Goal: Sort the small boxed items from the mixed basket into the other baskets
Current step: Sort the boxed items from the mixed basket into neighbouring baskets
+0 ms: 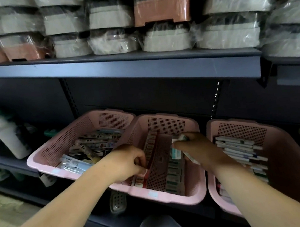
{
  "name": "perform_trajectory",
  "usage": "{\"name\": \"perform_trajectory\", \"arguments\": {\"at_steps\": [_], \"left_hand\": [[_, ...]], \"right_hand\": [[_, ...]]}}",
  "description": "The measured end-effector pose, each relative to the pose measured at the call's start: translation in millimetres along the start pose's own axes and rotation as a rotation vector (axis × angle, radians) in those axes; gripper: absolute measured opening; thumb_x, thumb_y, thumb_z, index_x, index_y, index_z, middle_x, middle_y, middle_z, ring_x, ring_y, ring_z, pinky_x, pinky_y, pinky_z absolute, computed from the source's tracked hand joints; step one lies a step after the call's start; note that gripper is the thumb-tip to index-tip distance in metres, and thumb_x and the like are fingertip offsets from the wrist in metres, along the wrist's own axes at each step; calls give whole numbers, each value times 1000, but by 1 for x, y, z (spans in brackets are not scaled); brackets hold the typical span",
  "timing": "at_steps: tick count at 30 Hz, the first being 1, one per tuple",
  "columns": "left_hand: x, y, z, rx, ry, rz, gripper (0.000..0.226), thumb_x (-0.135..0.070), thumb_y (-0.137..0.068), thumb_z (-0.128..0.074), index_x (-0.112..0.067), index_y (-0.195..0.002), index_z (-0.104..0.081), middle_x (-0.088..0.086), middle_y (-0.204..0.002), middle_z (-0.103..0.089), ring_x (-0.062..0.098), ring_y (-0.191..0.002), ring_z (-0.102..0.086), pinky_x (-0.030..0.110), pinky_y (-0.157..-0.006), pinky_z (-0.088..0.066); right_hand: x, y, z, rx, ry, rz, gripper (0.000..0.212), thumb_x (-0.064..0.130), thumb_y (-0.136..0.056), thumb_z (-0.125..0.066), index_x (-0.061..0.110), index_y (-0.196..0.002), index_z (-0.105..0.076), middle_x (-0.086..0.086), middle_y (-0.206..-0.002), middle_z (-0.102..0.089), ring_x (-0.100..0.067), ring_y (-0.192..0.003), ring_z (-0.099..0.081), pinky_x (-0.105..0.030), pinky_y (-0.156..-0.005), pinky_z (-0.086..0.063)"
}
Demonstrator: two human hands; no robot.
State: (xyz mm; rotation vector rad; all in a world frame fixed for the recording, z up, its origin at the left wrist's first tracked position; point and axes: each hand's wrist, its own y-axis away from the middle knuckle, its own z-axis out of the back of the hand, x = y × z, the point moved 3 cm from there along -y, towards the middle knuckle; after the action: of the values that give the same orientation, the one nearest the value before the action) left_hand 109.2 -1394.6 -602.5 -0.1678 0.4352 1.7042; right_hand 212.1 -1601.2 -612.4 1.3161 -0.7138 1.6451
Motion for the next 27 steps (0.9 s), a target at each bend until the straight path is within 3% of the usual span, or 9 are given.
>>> {"name": "perform_trajectory", "arguments": {"at_steps": [4, 11, 14, 17, 20, 24, 27], "left_hand": [[5, -3, -10, 81, -94, -26, 9, -33, -91, -77, -37, -99, -74, -15, -96, -68, 7, -86, -66, 27, -77, -58], [10, -9, -17, 117, -151, -22, 11, -23, -95, -71, -32, -100, -76, -10, -91, -69, 9, -76, -68, 25, -69, -58], [14, -11, -21, 82, -181, -24, 18, -23, -95, -67, -37, -105, -74, -10, -98, -67, 11, -82, -66, 27, -72, -57], [13, -10, -22, 75, -188, -49, 15, -31, -90, -74, -37, -104, -72, -14, -95, -65, 7, -82, -63, 27, -71, -55], [9, -10, -22, 94, -235, -75, 21, -31, -84, -80, -35, -103, -72, -12, -95, -68, 11, -84, -65, 31, -75, -58], [6, -14, -23, 107, -307, -94, 20, -22, -87, -76, -33, -104, -74, -11, -97, -68, 12, -84, -64, 24, -63, -49], [5, -14, -23, 111, -323, -87, 20, -21, -88, -75, -32, -104, -75, -10, -95, -69, 10, -81, -64, 21, -59, -44]], "right_hand": [[-3, -1, -4, 13, -2, -14, 42, 13, -89, -70, 27, -50, -62, -3, -48, -43, -15, -42, -36, -20, -45, -23], [-3, -1, -3, 13, 21, -14, 31, 13, -89, -69, 18, -61, -57, -4, -48, -43, -16, -41, -38, -18, -43, -24], [-3, -1, -3, 17, 33, -11, 35, 13, -89, -69, 21, -57, -58, -4, -48, -43, -15, -40, -37, -19, -44, -25], [-4, -1, -3, 18, 43, -16, 38, 14, -89, -69, 24, -54, -60, -3, -47, -44, -15, -39, -38, -20, -44, -26], [-4, 0, -2, 12, 38, -14, 27, 13, -89, -70, 19, -64, -61, -5, -51, -46, -17, -43, -41, -22, -46, -27], [-4, 0, -3, 11, 18, -10, 16, 13, -89, -69, 13, -73, -65, -6, -53, -49, -18, -47, -43, -25, -49, -29], [-3, 0, -2, 18, 32, -14, 24, 13, -90, -69, 18, -67, -61, 2, -45, -49, -13, -39, -42, -19, -43, -28]]}}
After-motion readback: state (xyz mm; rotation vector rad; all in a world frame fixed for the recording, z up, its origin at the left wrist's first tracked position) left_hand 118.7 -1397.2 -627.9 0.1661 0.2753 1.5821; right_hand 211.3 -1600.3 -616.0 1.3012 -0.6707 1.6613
